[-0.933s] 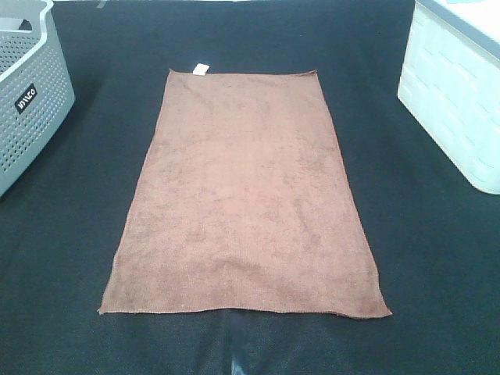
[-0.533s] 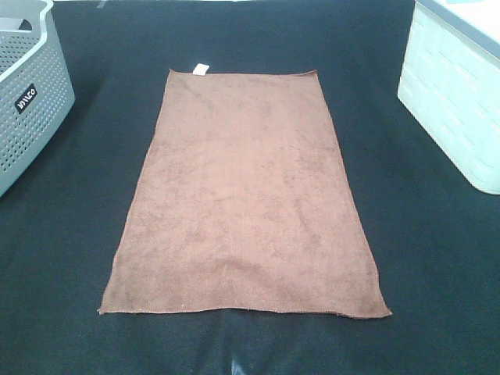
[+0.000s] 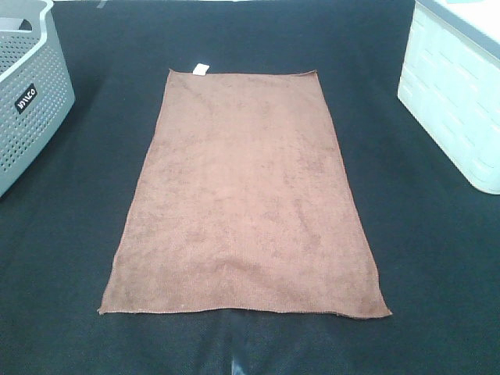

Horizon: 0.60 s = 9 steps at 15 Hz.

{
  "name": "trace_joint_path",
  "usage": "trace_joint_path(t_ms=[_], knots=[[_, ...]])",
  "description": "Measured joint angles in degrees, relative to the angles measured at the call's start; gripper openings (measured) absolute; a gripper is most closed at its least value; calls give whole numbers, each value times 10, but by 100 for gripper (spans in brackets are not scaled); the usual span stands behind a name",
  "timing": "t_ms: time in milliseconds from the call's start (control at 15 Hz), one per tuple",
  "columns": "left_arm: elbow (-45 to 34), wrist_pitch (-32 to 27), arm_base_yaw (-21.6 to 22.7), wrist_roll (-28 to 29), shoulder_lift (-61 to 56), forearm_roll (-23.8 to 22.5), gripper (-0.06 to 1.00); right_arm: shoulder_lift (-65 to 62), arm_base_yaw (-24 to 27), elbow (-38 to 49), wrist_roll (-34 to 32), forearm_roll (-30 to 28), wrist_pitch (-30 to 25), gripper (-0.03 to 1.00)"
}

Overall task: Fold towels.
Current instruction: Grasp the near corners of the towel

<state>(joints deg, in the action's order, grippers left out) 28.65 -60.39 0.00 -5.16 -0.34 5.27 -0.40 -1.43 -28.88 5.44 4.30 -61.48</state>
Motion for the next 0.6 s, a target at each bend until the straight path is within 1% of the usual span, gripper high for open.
trace_joint_path(t_ms=[600], knots=[[0, 0, 0, 0, 0, 0, 61, 0, 0, 0, 0, 0, 0, 85]])
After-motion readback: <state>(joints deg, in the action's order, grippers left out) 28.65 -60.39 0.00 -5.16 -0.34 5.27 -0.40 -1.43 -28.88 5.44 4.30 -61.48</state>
